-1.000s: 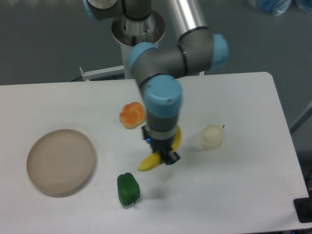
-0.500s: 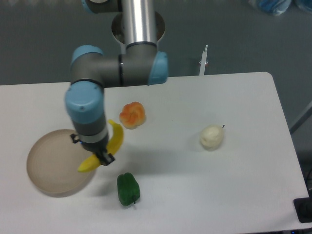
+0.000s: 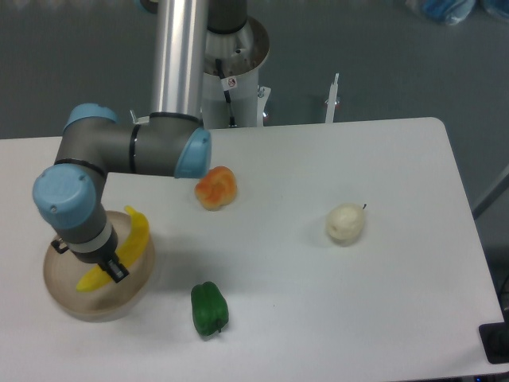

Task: Place bananas on a plate
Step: 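Lower the banana onto the beige plate and open the gripper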

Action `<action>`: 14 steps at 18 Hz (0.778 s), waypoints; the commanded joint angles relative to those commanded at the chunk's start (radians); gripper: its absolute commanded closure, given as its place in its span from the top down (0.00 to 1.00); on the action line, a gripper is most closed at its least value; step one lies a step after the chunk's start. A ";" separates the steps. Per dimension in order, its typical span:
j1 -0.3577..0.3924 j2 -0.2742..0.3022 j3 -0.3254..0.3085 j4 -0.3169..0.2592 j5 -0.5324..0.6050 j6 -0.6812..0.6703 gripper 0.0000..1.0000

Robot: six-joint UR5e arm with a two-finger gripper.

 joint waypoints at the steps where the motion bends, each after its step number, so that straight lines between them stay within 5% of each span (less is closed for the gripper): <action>1: -0.006 -0.005 0.000 0.000 0.000 -0.002 0.23; 3: -0.011 -0.006 0.002 0.003 0.000 -0.002 0.34; 6: -0.012 -0.008 0.008 0.040 0.002 0.001 0.94; 7: -0.012 -0.006 0.008 0.051 0.009 0.001 1.00; 14: 0.050 0.043 0.037 0.054 0.075 0.015 1.00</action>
